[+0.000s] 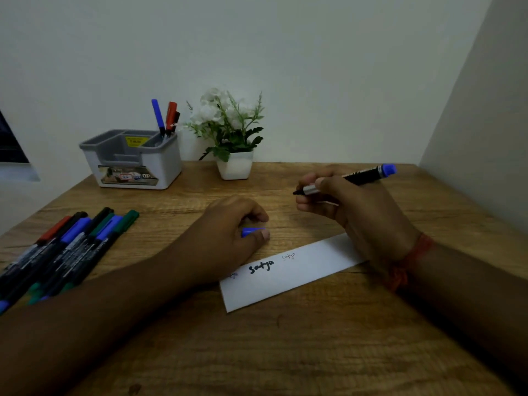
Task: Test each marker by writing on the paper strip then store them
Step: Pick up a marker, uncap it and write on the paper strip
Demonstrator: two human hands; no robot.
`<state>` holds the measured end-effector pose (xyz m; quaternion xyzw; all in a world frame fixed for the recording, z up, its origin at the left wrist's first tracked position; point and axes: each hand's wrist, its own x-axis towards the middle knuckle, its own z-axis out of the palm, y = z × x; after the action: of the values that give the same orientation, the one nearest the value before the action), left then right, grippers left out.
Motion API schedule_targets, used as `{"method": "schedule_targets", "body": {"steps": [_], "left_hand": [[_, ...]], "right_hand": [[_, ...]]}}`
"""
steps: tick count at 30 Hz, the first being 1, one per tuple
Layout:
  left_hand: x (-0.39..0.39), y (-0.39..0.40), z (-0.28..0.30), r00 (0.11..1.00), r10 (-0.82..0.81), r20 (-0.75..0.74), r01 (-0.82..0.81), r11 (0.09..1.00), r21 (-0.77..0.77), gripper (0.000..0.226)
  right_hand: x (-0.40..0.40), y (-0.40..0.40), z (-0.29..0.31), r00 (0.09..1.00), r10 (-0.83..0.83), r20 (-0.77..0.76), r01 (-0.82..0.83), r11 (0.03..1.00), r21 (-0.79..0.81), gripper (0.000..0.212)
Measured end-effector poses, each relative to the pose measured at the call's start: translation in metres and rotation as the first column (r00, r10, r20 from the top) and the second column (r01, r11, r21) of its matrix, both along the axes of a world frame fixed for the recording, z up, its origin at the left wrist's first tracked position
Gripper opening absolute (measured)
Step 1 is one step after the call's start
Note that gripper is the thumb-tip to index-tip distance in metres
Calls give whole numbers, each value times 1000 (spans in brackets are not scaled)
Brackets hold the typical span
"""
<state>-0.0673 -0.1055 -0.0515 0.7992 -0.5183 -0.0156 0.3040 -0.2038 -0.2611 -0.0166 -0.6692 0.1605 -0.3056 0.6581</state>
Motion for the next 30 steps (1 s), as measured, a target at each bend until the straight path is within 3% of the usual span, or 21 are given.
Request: {"method": "schedule_targets", "body": {"steps": [4,8,12,15,18,24,30], "left_hand": [[-2,5,0,998,-47,40,45,998,32,41],[-5,7,1,995,-69,71,61,993,99,65],[-3,8,3,997,-64,40,58,990,131,71],[-3,8,6,997,-68,22,64,986,153,74],[-2,8,5,997,-73,8,70,982,176,78],[1,5,-3,989,-110,103,77,956,282,94],[-3,4,-7,976,-152,156,102,952,290,95]], "right_hand": [[-3,-5,16,999,-33,-6,33,999,-42,9],[-17,-3,29,993,-16,-117,10,998,-55,9],[-32,6,17,975,3,-222,-16,998,-54,5],[-34,8,3,954,67,-292,-100,990,-100,3],[-32,6,-5,918,140,-372,-249,932,-264,5],[-31,0,-9,879,305,-366,-420,859,-294,10],[-35,4,-9,890,259,-374,-404,829,-387,8]]}}
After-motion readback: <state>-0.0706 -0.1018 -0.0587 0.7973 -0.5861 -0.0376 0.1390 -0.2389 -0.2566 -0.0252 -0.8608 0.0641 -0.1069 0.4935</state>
